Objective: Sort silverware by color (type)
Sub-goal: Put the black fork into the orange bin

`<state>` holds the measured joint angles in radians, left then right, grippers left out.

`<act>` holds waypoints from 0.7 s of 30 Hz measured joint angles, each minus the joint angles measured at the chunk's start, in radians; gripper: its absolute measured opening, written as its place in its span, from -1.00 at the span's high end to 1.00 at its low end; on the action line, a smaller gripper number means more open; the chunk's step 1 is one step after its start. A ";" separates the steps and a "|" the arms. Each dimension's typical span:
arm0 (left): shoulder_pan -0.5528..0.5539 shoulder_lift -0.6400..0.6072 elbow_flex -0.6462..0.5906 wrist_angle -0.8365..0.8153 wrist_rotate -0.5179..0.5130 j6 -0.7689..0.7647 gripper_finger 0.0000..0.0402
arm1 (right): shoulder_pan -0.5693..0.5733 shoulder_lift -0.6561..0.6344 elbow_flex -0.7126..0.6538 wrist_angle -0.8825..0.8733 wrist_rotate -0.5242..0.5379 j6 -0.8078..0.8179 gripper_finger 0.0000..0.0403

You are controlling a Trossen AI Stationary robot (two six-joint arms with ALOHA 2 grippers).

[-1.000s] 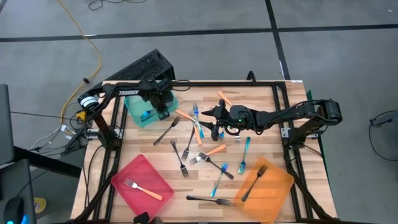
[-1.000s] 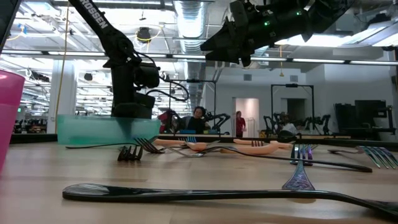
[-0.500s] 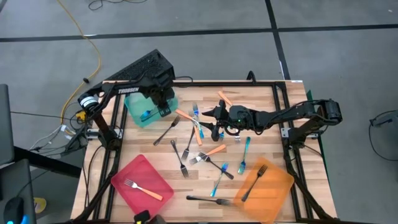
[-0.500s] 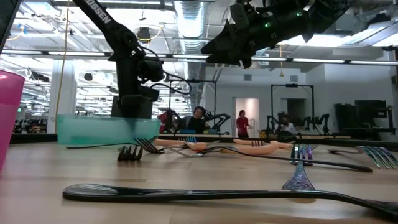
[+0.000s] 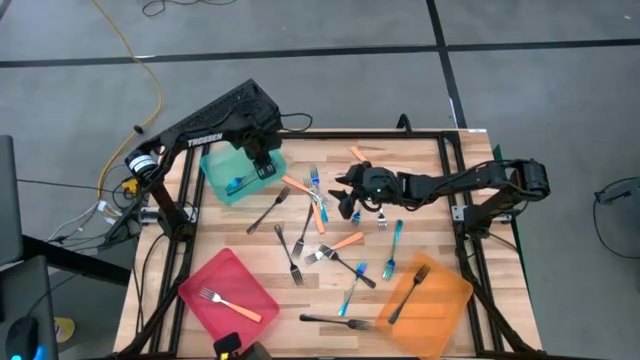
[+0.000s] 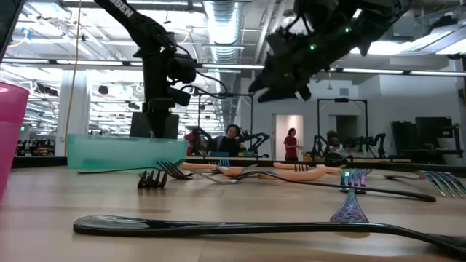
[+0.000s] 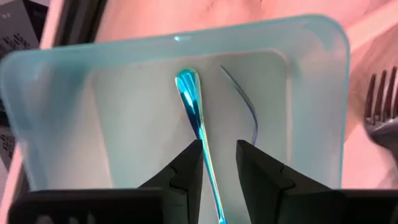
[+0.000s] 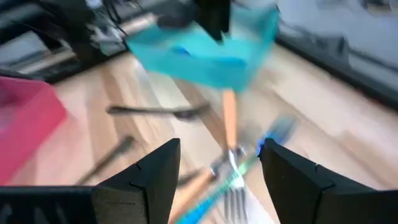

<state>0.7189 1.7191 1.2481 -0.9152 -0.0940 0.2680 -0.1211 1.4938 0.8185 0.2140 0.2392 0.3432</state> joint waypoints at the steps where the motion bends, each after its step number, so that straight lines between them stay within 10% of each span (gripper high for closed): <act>1: 0.000 -0.001 0.009 -0.005 0.000 0.000 0.59 | -0.006 0.000 0.000 -0.023 0.000 0.013 -0.20; 21: -0.164 -0.012 0.063 0.011 0.140 -0.081 0.59 | -0.045 0.000 0.000 -0.177 0.000 0.012 -0.20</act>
<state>0.5545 1.7073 1.3106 -0.9041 0.0459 0.1871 -0.1664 1.4940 0.8185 0.0372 0.2390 0.3555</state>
